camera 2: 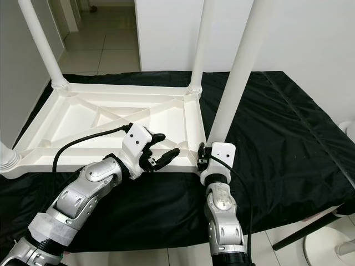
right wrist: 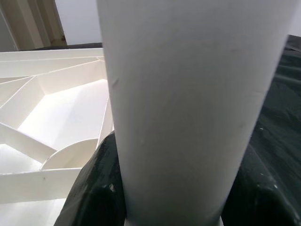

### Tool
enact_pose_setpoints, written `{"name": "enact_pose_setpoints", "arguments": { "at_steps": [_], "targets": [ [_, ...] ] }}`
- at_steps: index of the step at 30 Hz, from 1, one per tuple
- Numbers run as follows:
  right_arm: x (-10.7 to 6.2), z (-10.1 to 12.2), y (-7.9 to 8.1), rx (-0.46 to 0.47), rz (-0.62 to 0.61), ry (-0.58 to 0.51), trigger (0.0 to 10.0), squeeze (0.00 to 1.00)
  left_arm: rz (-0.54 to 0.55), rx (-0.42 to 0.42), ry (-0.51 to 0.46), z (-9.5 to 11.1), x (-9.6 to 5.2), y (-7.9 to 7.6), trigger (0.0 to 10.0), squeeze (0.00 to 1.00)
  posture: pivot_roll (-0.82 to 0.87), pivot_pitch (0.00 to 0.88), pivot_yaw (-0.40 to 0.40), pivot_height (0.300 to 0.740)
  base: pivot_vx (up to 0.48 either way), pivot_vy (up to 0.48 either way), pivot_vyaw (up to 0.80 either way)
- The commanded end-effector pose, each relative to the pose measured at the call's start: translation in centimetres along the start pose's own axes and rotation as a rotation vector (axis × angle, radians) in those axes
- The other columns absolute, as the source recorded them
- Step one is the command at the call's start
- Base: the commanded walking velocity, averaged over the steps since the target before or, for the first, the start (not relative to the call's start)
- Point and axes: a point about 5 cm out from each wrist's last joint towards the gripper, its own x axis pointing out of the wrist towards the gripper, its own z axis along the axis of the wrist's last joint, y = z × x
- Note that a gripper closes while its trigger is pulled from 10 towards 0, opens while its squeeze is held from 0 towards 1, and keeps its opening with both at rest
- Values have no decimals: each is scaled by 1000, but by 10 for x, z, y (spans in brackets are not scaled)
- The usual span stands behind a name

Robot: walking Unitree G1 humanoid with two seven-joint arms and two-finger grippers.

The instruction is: Building children table

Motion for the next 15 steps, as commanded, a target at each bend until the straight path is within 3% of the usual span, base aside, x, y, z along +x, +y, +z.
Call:
{"name": "enact_pose_setpoints", "arguments": {
  "at_steps": [1, 5, 6, 11, 12, 13, 15],
  "targets": [
    [-3, -6, 8, 37, 12, 41, 10000, 0, -91, 16, -2, 1, 0, -2, 10000, 0, -84, 0, -21, 740, 0, 0, 0],
    [-2, -6, 7, 37, 14, 40, 10000, 0, -89, 17, -2, 1, 0, -1, 10000, 0, -84, 0, -21, 740, 0, 0, 0],
    [-2, -5, 5, 42, 21, 33, 10000, 1000, -86, 19, -3, 1, 0, -1, 10000, 0, -81, 0, -22, 740, 0, 0, 0],
    [2, 4, -3, 26, 113, -16, 10000, 1000, -61, 13, -8, 3, -2, -1, 10000, 0, -64, 0, -24, 740, 0, 0, 0],
    [2, 5, -5, 16, 127, -22, 10000, 604, -55, 11, -8, 3, -3, -1, 10000, 0, -64, 0, -24, 740, 0, 0, 0],
    [3, 6, -8, 10, 135, -22, 10000, 43, -48, 8, -6, 3, -5, -1, 10000, 0, -60, 0, -29, 740, 0, 0, 0],
    [3, 6, -8, 10, 135, -22, 10000, 43, -48, 8, -6, 3, -5, -1, 10000, 0, -60, 0, -29, 740, 0, 0, 0]
  ]
}}
